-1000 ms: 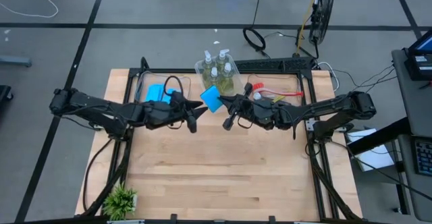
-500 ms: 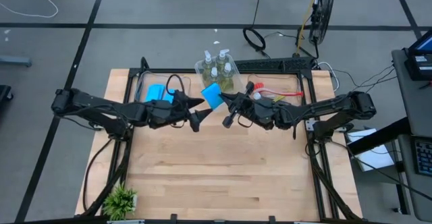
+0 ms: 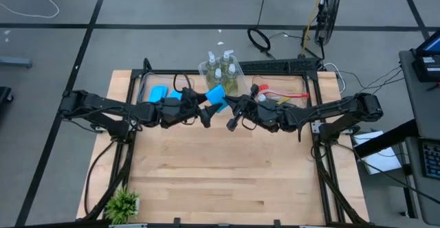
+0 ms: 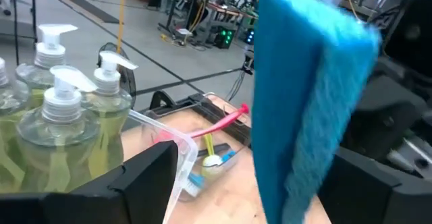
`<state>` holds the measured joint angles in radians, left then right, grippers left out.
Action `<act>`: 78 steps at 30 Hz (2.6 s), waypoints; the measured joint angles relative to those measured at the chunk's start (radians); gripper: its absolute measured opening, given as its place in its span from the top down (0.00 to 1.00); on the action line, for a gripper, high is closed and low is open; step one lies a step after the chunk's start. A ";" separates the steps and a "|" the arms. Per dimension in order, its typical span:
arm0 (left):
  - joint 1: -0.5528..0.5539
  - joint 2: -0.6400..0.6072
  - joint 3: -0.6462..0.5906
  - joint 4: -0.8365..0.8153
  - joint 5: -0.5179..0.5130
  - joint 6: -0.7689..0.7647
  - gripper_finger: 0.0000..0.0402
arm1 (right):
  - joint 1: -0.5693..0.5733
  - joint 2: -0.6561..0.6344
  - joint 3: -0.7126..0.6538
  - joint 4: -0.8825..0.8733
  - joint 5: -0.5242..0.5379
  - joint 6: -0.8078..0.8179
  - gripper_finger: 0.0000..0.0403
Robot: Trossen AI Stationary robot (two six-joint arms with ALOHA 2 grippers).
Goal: Pick & Place Kitchen Sink Supplies
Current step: Put the blue sponge into the left transparent bin
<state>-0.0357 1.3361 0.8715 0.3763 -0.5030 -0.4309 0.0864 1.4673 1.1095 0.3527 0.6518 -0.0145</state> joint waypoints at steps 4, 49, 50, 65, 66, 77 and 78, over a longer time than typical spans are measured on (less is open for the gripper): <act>0.014 0.000 0.000 -0.006 -0.003 -0.028 0.28 | 0.000 0.000 0.000 -0.006 -0.001 0.001 1.00; 0.627 -0.222 0.001 -1.069 0.313 -0.226 0.98 | 0.056 -0.072 -0.011 -0.447 0.000 0.082 0.71; 0.644 -0.202 0.001 -1.069 0.338 -0.215 0.98 | 0.056 -0.077 -0.011 -0.451 -0.001 0.082 0.71; 0.726 0.075 0.001 -1.081 0.534 -0.154 0.98 | 0.060 -0.080 -0.011 -0.440 -0.002 0.137 0.71; 0.729 0.087 0.001 -1.085 0.542 -0.153 0.98 | 0.060 -0.080 -0.011 -0.440 -0.002 0.138 0.71; 0.770 0.163 0.002 -1.072 0.599 -0.139 0.89 | 0.076 -0.080 -0.011 -0.440 -0.002 0.138 0.71; 0.770 0.164 0.002 -1.069 0.592 -0.138 0.87 | 0.079 -0.080 -0.011 -0.440 -0.002 0.138 0.71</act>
<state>0.7345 1.4998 0.8730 -0.6923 0.0893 -0.5686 0.1653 1.3869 1.0985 -0.0875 0.6494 0.1230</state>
